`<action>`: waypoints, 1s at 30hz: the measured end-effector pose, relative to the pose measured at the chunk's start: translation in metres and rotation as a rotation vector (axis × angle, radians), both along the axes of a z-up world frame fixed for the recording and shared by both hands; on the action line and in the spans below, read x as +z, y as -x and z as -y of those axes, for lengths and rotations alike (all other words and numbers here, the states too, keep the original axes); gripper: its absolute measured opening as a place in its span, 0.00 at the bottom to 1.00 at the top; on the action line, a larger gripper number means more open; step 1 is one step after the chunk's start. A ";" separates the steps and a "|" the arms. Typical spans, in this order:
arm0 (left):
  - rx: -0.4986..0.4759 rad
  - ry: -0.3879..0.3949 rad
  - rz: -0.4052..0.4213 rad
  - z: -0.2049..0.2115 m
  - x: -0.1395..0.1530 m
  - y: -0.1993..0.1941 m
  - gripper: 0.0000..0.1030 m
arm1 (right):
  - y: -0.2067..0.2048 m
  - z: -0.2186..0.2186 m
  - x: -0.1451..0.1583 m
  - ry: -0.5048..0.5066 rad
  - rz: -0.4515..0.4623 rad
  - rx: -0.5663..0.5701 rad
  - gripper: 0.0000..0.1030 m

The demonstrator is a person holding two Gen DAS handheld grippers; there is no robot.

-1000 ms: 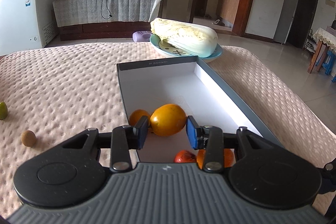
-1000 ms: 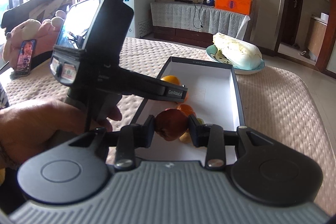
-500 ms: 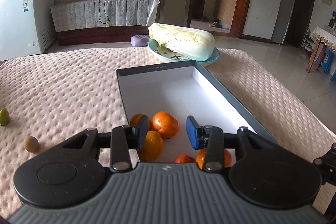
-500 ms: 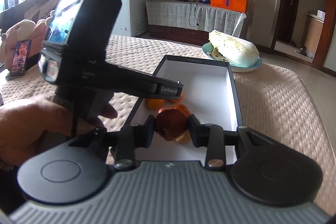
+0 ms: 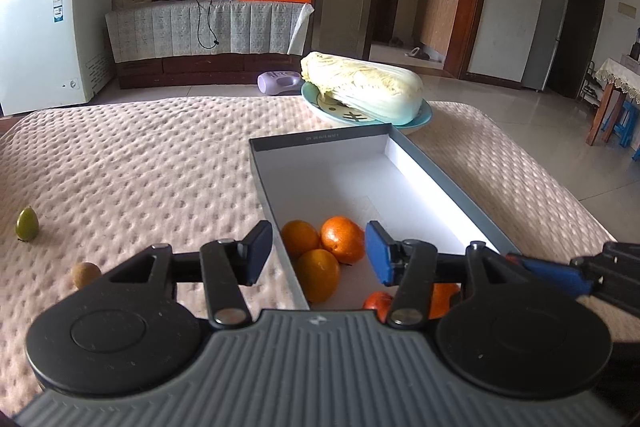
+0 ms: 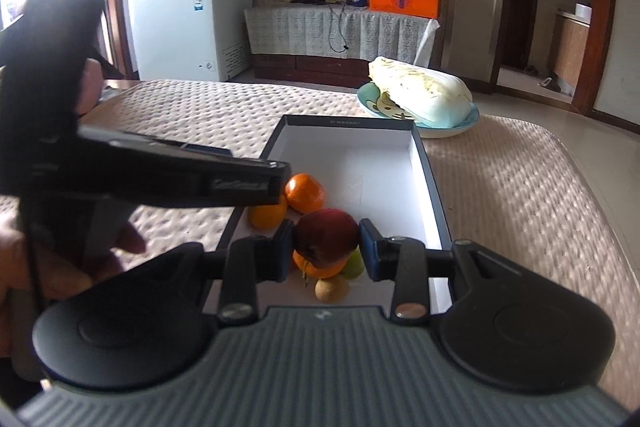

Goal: Organize fruits
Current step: 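Lower the yellow citrus into the box and open the left tool while right releases apple, then move both open tools back over the green pear and kiwi on the bed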

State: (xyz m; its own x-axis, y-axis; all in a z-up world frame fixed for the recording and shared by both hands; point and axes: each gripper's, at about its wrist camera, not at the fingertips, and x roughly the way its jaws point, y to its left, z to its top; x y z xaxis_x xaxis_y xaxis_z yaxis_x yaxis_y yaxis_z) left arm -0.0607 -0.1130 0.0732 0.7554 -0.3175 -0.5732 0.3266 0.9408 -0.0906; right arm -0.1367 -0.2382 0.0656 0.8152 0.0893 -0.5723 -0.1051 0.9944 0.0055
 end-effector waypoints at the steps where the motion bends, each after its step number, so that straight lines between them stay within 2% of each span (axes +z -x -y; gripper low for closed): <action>1: 0.001 -0.001 -0.003 -0.002 0.000 0.000 0.56 | -0.002 0.001 0.000 -0.002 0.009 -0.015 0.38; 3: 0.006 -0.001 -0.007 -0.008 0.001 0.001 0.56 | -0.006 0.003 0.000 -0.006 0.026 -0.044 0.39; 5: 0.011 -0.002 -0.007 -0.013 0.002 0.001 0.57 | -0.008 0.003 0.001 -0.010 0.052 -0.060 0.44; 12: 0.039 -0.006 -0.009 -0.034 0.004 0.001 0.57 | -0.009 -0.010 0.006 -0.021 0.117 -0.048 0.45; 30: 0.132 -0.022 -0.017 -0.098 0.005 -0.004 0.57 | -0.022 -0.066 0.007 -0.040 0.127 0.072 0.45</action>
